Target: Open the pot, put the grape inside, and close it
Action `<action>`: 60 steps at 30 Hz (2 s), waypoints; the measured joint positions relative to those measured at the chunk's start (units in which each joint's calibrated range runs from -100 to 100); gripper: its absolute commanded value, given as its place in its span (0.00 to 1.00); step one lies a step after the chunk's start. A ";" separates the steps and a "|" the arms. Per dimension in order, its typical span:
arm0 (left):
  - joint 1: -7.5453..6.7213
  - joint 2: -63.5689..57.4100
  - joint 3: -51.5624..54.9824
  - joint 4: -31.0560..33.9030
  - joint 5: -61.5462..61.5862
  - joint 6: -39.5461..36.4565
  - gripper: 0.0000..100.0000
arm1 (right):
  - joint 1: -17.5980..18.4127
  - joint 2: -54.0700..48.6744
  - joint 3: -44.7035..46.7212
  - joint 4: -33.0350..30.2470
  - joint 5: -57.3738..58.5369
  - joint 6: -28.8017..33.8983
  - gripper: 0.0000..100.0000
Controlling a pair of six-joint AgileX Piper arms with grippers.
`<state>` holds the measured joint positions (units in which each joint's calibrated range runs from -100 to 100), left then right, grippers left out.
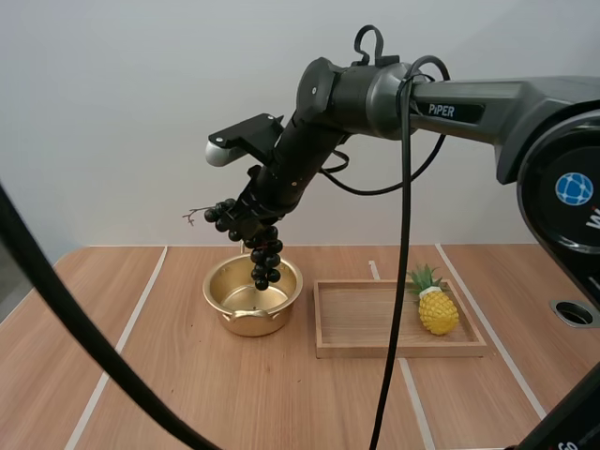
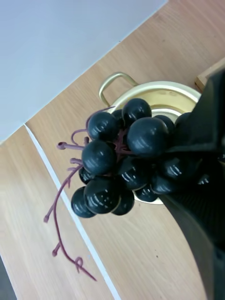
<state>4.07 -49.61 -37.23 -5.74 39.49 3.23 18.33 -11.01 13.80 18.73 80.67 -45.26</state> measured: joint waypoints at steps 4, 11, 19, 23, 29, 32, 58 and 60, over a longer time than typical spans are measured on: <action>0.00 -0.13 0.00 0.37 1.18 0.00 0.00 | 0.82 0.00 0.00 -2.12 -4.74 -0.11 0.00; 0.00 -0.51 -2.14 0.41 1.31 0.00 0.00 | 0.98 3.93 -0.15 -5.83 -8.32 -0.01 0.00; 0.00 -0.88 -4.78 0.50 2.97 0.79 0.00 | 0.98 12.45 -0.15 -7.12 -10.98 0.08 0.00; 0.00 -0.88 -5.06 0.50 5.35 0.79 0.00 | 0.98 15.17 -0.15 -7.24 -13.92 0.39 0.00; 0.00 -0.88 -5.06 0.50 6.90 1.07 0.00 | 0.98 19.44 -0.15 -7.24 -14.54 0.39 0.00; 0.00 -0.88 -5.06 0.62 7.25 1.80 0.00 | 0.98 21.30 -0.15 -7.24 -14.03 0.61 0.00; 0.00 -0.88 -5.06 0.62 8.78 2.11 0.00 | 1.13 30.92 -1.79 -8.83 -15.00 3.81 0.00; 0.00 -0.88 -5.06 0.62 8.78 2.11 0.00 | 1.13 30.92 -1.79 -8.83 -15.00 3.81 0.00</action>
<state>4.07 -50.48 -42.29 -5.11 48.26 5.34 19.46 19.91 12.01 9.90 65.67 -41.45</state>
